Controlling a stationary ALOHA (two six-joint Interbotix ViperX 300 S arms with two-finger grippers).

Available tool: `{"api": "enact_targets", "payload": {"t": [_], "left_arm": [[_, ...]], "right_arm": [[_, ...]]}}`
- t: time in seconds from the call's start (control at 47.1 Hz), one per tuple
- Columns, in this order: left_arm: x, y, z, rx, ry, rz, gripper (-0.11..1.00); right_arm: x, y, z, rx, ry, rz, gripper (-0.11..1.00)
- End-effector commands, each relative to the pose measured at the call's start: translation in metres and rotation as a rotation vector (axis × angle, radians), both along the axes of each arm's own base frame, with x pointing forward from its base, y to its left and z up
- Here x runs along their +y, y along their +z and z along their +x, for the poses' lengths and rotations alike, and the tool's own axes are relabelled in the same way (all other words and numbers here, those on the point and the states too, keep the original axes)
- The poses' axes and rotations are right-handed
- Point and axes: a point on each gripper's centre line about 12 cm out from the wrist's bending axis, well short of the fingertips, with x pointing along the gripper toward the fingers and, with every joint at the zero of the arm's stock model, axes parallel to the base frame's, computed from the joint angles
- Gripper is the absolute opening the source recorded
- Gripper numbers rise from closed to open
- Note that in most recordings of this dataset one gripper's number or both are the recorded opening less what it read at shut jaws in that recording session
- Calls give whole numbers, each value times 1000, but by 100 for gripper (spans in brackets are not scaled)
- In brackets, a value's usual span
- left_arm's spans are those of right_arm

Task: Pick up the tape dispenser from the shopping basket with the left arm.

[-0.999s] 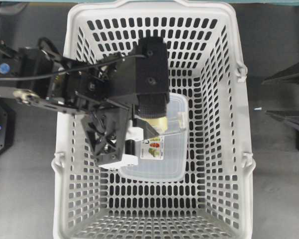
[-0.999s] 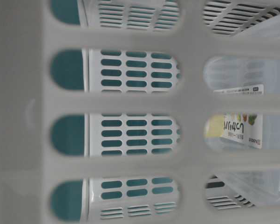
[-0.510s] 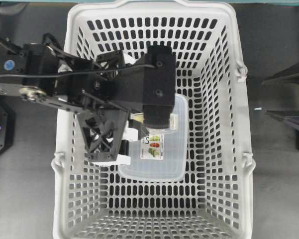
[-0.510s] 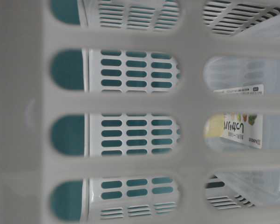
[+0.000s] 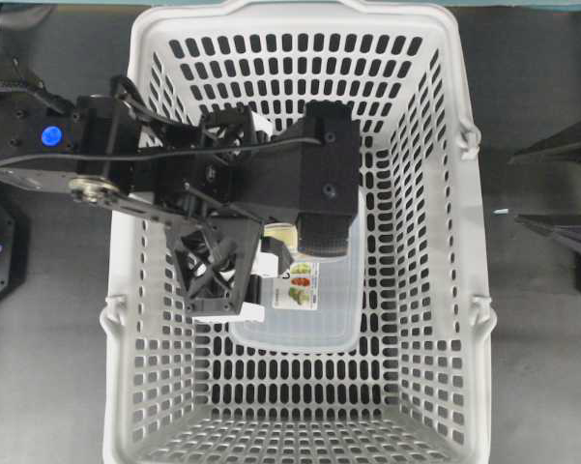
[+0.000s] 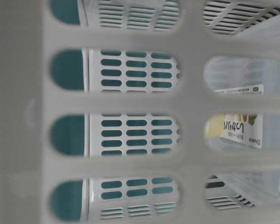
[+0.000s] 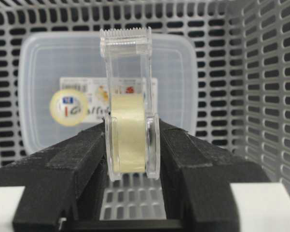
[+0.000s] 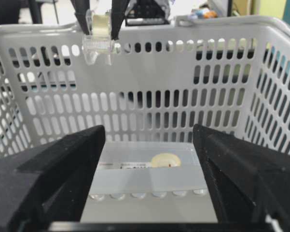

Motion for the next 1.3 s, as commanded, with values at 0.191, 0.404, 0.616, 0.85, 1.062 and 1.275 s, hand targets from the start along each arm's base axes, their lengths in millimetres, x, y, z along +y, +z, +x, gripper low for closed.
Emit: {"api": "enact_targets", "payload": {"t": [0.191, 0.404, 0.616, 0.85, 1.062, 1.275], "left_arm": [[-2, 8, -2, -25, -6, 1, 28], [-2, 7, -2, -22, -6, 1, 28], [-3, 6, -2, -17, -6, 2, 28], [-3, 5, -2, -16, -7, 2, 28], [-3, 3, -2, -11, -7, 2, 28], [-4, 2, -2, -8, -9, 3, 28]], "right_arm": [[0, 3, 1, -9, -1, 4, 71], [0, 3, 1, -9, -2, 4, 71], [0, 2, 1, -8, -2, 4, 71], [0, 2, 1, -8, -2, 3, 71], [0, 3, 1, -9, -2, 3, 71], [0, 2, 1, -8, 0, 3, 71]]}}
